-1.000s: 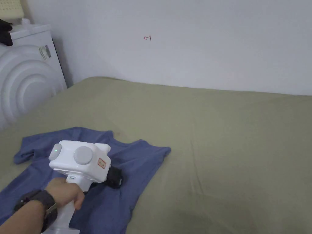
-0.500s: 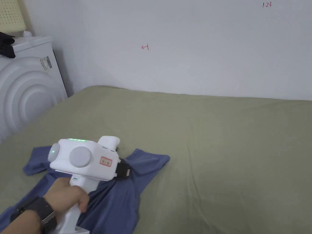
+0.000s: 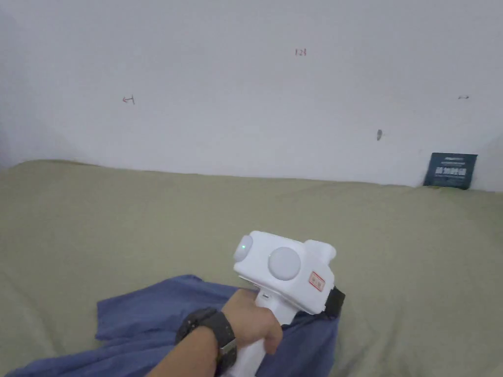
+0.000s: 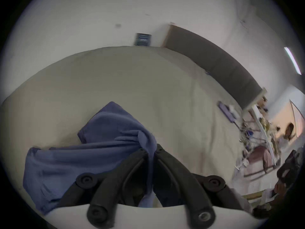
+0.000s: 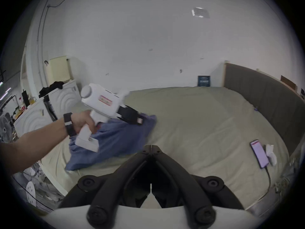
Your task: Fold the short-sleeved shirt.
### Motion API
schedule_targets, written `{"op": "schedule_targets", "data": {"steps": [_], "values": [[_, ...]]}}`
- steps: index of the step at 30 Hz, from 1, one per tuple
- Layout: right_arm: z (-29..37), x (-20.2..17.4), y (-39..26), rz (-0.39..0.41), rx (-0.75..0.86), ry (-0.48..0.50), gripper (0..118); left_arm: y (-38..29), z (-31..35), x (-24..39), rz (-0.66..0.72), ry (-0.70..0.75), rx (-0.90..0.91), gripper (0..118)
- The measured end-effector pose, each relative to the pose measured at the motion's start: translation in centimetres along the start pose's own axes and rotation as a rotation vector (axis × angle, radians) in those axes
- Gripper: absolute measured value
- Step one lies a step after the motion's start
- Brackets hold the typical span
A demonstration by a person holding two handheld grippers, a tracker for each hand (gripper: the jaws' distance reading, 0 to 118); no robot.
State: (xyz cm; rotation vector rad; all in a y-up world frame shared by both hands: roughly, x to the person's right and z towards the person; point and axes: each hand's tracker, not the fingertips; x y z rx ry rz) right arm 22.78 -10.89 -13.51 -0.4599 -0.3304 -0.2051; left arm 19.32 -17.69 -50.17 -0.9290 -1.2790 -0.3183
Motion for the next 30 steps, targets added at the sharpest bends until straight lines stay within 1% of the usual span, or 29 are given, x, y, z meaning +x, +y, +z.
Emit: {"op": "schedule_targets", "data": {"steps": [2, 5, 7, 9, 12, 13, 14, 15, 16, 17, 18, 20, 21, 23, 24, 25, 26, 27, 28, 29, 30], "values": [[1.6, 1.4, -0.2, -0.012, 0.009, -0.033, 1, 1.4, -3.7, 4.8, -0.068, -0.088, -0.02, 2], [3.3, 3.1, -0.7, -0.029, 0.016, -0.087, 1, 2.1, -7.1, 11.5, -0.168, -0.217, -0.044, 2], [4.1, 4.1, -1.1, -0.045, 0.009, -0.108, 1, 1.8, -9.0, 14.7, -0.199, -0.28, -0.072, 2], [4.7, 4.8, -1.5, -0.06, 0.004, -0.123, 1, 0.8, -10.7, 17.1, -0.21, -0.301, -0.11, 2], [5.2, 5.7, -2.0, -0.077, 0.003, -0.146, 1, -0.6, -12.3, 17.7, -0.223, -0.239, -0.144, 2], [5.3, 5.9, -2.0, -0.08, 0.002, -0.153, 1, -1.0, -12.3, 17.8, -0.211, -0.239, -0.13, 7], [5.3, 6.0, -2.0, -0.085, 0.005, -0.159, 1, -1.0, -11.8, 17.2, -0.177, -0.227, -0.081, 25], [5.4, 6.1, -2.0, -0.089, 0.009, -0.162, 1, -0.7, -10.9, 16.5, -0.142, -0.208, -0.045, 77], [5.4, 6.1, -1.9, -0.089, 0.014, -0.16, 1, -0.4, -9.7, 15.7, -0.094, -0.183, -0.004, 106], [5.2, 6.2, -1.8, -0.089, 0.013, -0.16, 1, -0.1, -7.8, 14.9, -0.065, -0.172, 0.029, 113], [5.1, 6.1, -1.6, -0.088, 0.011, -0.161, 1, -0.1, -5.9, 14.0, -0.036, -0.158, 0.06, 112], [4.9, 6.2, -1.3, -0.079, 0.015, -0.152, 1, -0.8, -0.4, 11.3, 0.02, -0.134, 0.17, 112], [4.7, 6.1, -1.1, -0.075, 0.016, -0.148, 1, -1.4, 2.8, 9.8, 0.055, -0.098, 0.2, 112], [4.1, 5.9, -0.8, -0.061, 0.019, -0.141, 1, -3.9, 8.4, 6.8, 0.127, 0.048, 0.246, 110], [3.8, 5.8, -0.7, -0.055, 0.022, -0.139, 1, -5.5, 11.1, 5.4, 0.137, 0.129, 0.269, 101], [3.5, 5.6, -0.5, -0.048, 0.023, -0.129, 1, -7.5, 14.0, 4.4, 0.138, 0.236, 0.3, 87], [3.2, 5.4, -0.4, -0.043, 0.026, -0.122, 1, -9.4, 16.2, 3.6, 0.151, 0.341, 0.317, 67], [2.9, 5.3, -0.3, -0.038, 0.031, -0.107, 1, -11.9, 18.7, 3.0, 0.181, 0.43, 0.331, 27], [2.4, 5.0, -0.2, -0.029, 0.03, -0.089, 1, -14.1, 20.7, 2.7, 0.223, 0.496, 0.344, 0], [2.0, 4.6, -0.2, -0.021, 0.029, -0.08, 1, -16.4, 22.8, 2.8, 0.267, 0.563, 0.354, 0], [1.5, 4.2, -0.1, -0.012, 0.027, -0.074, 1, -19.0, 24.4, 2.9, 0.302, 0.594, 0.384, 0]]}}
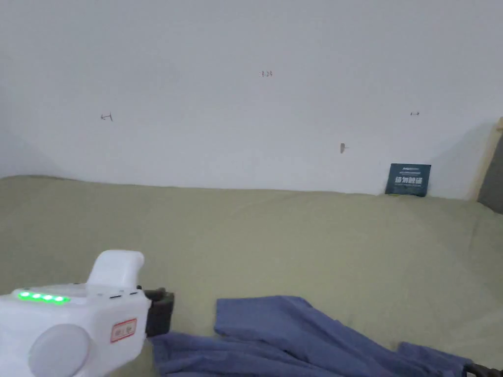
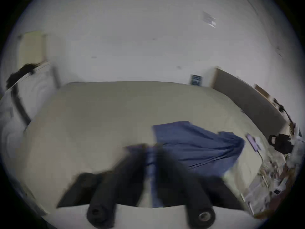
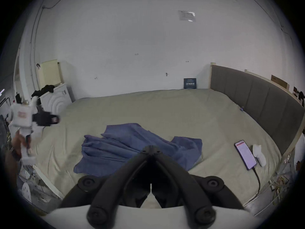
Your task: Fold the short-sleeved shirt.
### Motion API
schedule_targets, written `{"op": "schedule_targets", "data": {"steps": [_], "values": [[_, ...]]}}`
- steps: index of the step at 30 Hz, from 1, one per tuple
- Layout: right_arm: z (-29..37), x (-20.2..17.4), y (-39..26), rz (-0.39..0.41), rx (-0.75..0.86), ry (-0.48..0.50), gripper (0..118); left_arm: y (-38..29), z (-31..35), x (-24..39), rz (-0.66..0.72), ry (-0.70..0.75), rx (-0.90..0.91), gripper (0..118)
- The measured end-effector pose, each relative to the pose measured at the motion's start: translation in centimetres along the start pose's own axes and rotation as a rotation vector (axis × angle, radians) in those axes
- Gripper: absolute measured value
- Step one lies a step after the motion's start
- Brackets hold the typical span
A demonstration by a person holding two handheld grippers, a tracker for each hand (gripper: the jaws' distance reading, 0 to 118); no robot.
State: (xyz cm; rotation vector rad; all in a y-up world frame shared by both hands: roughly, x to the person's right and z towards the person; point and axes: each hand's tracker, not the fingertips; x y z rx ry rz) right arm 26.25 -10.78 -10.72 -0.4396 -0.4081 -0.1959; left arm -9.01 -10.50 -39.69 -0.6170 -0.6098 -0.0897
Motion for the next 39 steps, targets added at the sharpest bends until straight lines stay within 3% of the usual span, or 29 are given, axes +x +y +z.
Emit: {"op": "schedule_targets", "data": {"steps": [2, 5, 9, 15, 19, 20, 21, 22, 23, 27, 34, 35, 36, 37, 38, 39], "values": [[-0.9, -0.8, 0.0, 0.013, -0.009, 0.014, 1, -2.8, 3.9, -2.0, 0.09, 0.11, 0.043, 0], [-2.0, -1.9, -0.3, 0.022, -0.012, 0.046, 1, -6.5, 8.4, -3.2, 0.22, 0.166, 0.084, 0], [-2.7, -3.2, -1.2, 0.036, -0.043, 0.072, 1, -10.0, 9.8, -2.8, 0.219, 0.214, -0.003, 0], [-2.6, -3.4, -1.2, 0.058, -0.044, 0.079, 1, -9.3, 6.0, -2.2, 0.223, 0.12, -0.049, 0], [-2.8, -1.8, -0.8, 0.046, -0.043, 0.045, 1, -5.6, -0.3, -2.1, 0.117, 0.055, -0.079, 4], [-2.8, -1.2, -0.8, 0.039, -0.047, 0.032, 1, -4.4, -2.4, -2.2, 0.08, 0.022, -0.101, 26], [-2.8, -0.6, -0.8, 0.031, -0.052, 0.022, 1, -3.3, -4.5, -2.1, 0.02, 0.008, -0.148, 78], [-2.8, 0.1, -0.7, 0.021, -0.056, 0.018, 1, -2.3, -6.9, -2.1, -0.031, -0.015, -0.179, 107], [-2.7, 0.8, -0.8, 0.009, -0.057, 0.018, 1, -1.9, -9.3, -2.6, -0.07, -0.048, -0.203, 117], [-2.4, 3.3, -1.2, -0.02, -0.081, -0.036, 1, -0.7, -17.7, -3.4, -0.219, -0.147, -0.264, 118], [-1.6, 6.1, -1.8, -0.049, -0.102, -0.113, 1, -1.5, -26.1, -3.2, -0.15, -0.094, -0.42, 114], [-1.7, 6.5, -1.8, -0.056, -0.102, -0.119, 1, -2.0, -26.7, -3.2, -0.165, -0.087, -0.437, 107], [-1.9, 7.0, -1.7, -0.071, -0.104, -0.123, 1, -2.6, -27.0, -3.3, -0.177, -0.096, -0.437, 87], [-2.4, 7.6, -1.6, -0.096, -0.107, -0.131, 3, -3.1, -27.1, -3.3, -0.176, -0.105, -0.445, 84], [-2.8, 8.1, -1.5, -0.122, -0.115, -0.136, 9, -3.5, -26.7, -3.2, -0.176, -0.087, -0.438, 79], [-3.4, 8.7, -1.3, -0.159, -0.123, -0.14, 32, -3.7, -25.0, -2.2, -0.167, -0.085, -0.372, 52]]}}
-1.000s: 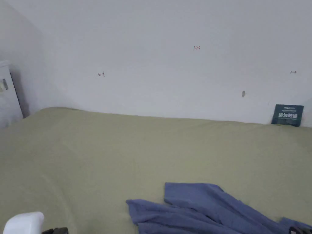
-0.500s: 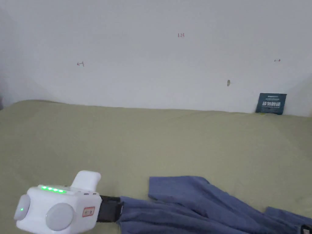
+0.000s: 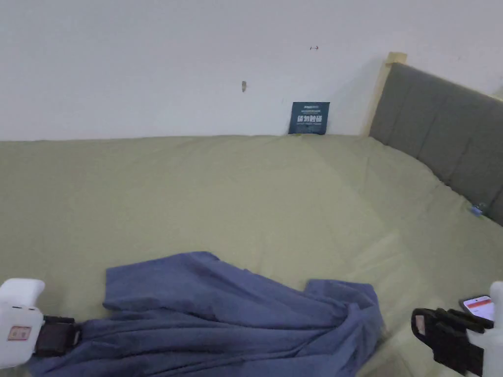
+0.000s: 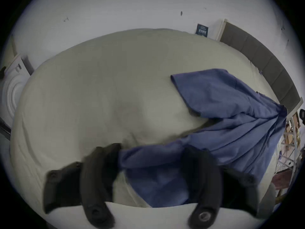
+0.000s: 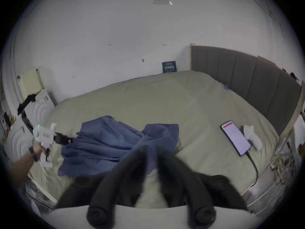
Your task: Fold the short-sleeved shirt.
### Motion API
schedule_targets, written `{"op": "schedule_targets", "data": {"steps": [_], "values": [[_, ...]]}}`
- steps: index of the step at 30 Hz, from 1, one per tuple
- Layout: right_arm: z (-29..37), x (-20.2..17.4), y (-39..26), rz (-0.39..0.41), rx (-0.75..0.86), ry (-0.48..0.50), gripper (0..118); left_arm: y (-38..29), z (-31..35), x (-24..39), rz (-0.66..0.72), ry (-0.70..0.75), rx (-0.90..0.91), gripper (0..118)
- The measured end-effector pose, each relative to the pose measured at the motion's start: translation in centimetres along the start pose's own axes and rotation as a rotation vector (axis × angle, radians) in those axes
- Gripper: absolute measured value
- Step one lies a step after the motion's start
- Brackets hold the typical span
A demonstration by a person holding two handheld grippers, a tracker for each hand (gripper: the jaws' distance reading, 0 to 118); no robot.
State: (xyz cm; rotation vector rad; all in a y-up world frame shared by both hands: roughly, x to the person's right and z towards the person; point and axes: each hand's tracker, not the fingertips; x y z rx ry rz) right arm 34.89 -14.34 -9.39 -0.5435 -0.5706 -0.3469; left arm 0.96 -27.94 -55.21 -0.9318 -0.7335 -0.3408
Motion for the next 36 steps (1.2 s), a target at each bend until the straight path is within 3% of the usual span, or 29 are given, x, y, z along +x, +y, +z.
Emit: {"op": "schedule_targets", "data": {"steps": [1, 2, 3, 9, 11, 12, 13, 16, 18, 22, 28, 36], "values": [[-1.0, 0.5, 0.4, -0.032, -0.02, 0.016, 61, 0.1, 0.5, 0.0, 0.019, -0.019, -0.017, 20], [-2.4, 0.8, 0.8, -0.061, -0.062, 0.042, 84, 0.2, 0.9, 0.0, 0.03, -0.054, -0.022, 3], [-3.8, 1.0, 1.1, -0.081, -0.109, 0.049, 89, 0.2, 1.3, 0.0, 0.023, -0.039, -0.015, 3], [-14.3, 1.1, 2.1, -0.16, -0.305, 0.083, 89, -0.3, 3.3, 0.3, 0.121, -0.146, 0.004, 3], [-17.2, 1.3, 2.1, -0.161, -0.37, 0.012, 78, -0.7, 3.6, 0.7, 0.125, -0.143, 0.009, 3], [-18.3, 1.2, 2.0, -0.153, -0.44, -0.015, 36, -0.7, 3.5, 0.6, 0.125, -0.14, 0.015, 3], [-18.8, 1.1, 1.7, -0.157, -0.473, -0.011, 10, -0.8, 3.5, 0.7, 0.129, -0.142, 0.011, 3], [-17.9, 0.2, 1.4, -0.117, -0.425, 0.026, 10, -0.8, 3.7, 0.5, 0.146, -0.142, 0.031, 3], [-16.6, -1.2, 2.0, -0.013, -0.364, 0.009, 10, -0.6, 4.5, 0.6, 0.161, -0.138, 0.068, 3], [-14.1, -2.3, 4.4, -0.045, -0.21, 0.067, 10, 0.7, 7.1, 0.3, 0.169, -0.187, 0.138, 3], [-11.4, -4.7, 8.4, -0.015, -0.03, 0.158, 10, 2.9, 12.6, -0.5, 0.225, -0.206, 0.304, 3], [-10.4, -7.6, 12.7, -0.01, 0.069, 0.225, 10, 5.7, 18.4, -3.0, 0.251, -0.2, 0.416, 3]]}}
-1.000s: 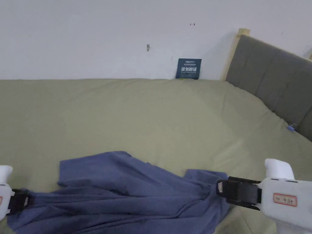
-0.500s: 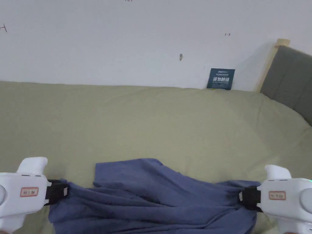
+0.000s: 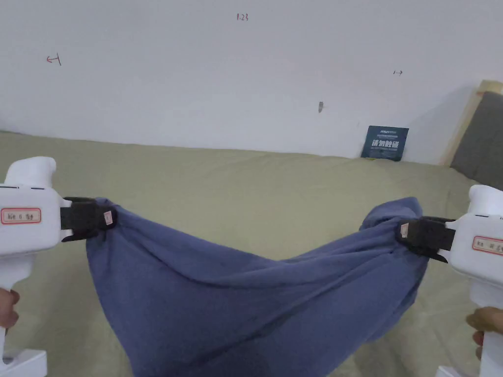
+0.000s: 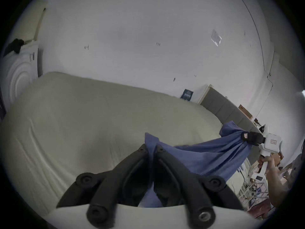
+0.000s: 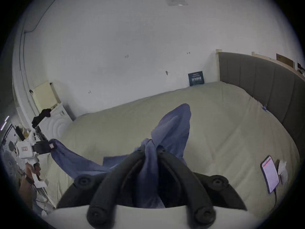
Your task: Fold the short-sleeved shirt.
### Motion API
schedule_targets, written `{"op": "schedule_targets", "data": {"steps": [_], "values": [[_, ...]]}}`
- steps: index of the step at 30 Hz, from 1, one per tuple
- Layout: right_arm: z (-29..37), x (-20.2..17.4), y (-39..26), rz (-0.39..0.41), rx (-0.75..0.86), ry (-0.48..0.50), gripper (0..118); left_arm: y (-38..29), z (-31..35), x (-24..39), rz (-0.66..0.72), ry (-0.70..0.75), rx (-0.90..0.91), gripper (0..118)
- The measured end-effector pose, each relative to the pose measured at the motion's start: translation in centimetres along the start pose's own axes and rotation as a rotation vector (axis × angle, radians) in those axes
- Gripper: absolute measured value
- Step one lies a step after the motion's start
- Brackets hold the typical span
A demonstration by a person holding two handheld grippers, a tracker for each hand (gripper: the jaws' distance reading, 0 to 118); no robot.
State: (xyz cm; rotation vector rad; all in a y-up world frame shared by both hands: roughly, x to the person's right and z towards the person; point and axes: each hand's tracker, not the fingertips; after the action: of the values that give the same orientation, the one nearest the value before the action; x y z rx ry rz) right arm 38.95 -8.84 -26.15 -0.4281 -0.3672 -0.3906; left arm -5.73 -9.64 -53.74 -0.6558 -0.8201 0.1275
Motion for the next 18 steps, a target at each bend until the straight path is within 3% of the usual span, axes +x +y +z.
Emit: {"op": "schedule_targets", "data": {"steps": [9, 18], "values": [[-2.3, -3.1, 5.9, -0.007, 0.074, 0.068, 10, 7.0, 2.6, 0.2, -0.029, 0.02, 0.109, 3], [-6.1, -5.2, 13.6, 0.0, 0.124, 0.055, 10, 13.7, 3.1, -0.3, -0.069, 0.089, 0.177, 3]]}}
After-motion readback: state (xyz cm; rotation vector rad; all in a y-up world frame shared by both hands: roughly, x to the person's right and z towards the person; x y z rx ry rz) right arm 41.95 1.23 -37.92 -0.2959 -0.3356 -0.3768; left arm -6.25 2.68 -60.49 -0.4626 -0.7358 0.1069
